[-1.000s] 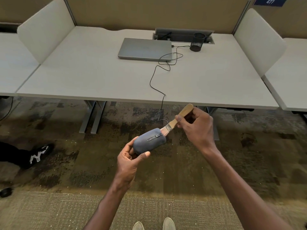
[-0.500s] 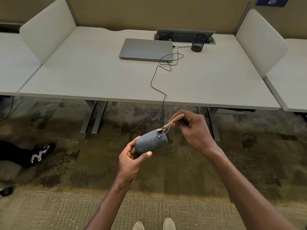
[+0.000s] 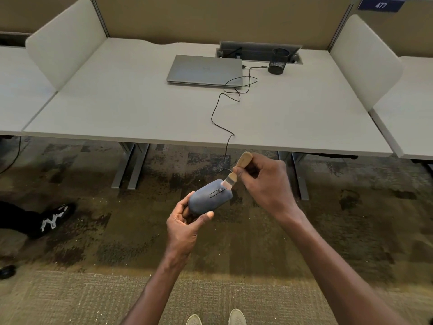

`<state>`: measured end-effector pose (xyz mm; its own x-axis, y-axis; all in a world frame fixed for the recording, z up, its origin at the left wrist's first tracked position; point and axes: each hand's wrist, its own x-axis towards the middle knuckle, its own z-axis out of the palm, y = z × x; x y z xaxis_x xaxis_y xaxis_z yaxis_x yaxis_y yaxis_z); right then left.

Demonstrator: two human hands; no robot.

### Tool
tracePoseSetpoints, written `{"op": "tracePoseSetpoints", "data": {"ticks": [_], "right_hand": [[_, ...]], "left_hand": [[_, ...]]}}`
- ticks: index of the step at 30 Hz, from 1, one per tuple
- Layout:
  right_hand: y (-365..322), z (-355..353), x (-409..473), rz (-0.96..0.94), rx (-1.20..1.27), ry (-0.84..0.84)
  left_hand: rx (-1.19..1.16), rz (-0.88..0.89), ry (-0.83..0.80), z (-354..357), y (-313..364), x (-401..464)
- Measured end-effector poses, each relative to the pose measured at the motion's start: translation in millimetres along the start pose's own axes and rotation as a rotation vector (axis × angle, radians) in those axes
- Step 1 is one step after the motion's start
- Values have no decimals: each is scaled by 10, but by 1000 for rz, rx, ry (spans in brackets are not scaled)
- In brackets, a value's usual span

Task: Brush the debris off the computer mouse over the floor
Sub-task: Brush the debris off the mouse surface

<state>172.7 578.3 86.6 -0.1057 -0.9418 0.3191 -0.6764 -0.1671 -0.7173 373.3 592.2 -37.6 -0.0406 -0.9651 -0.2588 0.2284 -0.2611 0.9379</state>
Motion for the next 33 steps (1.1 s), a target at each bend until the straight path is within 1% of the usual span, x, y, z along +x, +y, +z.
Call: {"op": "tracePoseSetpoints", "data": {"ticks": [3, 6, 11, 14, 16, 22, 26, 31, 33], "right_hand": [[-107, 108, -48, -26, -38, -12], [-201, 181, -71, -28, -3, -19], [-297, 246, 0, 30, 113, -6], [-345, 345, 45, 43, 112, -27], [-348, 416, 88, 87, 101, -33], [-229, 471, 261, 171, -54, -33], [-81, 378, 366, 222, -151, 11], [9, 200, 384, 219, -297, 89], [-21, 165, 342, 194, -267, 130]], "left_hand": [[15, 10, 5, 25, -7, -8], [31, 21, -6, 26, -5, -4], [47, 27, -21, 45, 4, -14], [66, 16, -34, 68, -9, -21], [77, 16, -47, 76, -21, -26], [89, 12, -73, 48, -18, -51], [89, 13, -66, 9, -32, -56], [68, 6, -37, 3, -38, -37], [57, 4, -27, 10, -25, -21]]}}
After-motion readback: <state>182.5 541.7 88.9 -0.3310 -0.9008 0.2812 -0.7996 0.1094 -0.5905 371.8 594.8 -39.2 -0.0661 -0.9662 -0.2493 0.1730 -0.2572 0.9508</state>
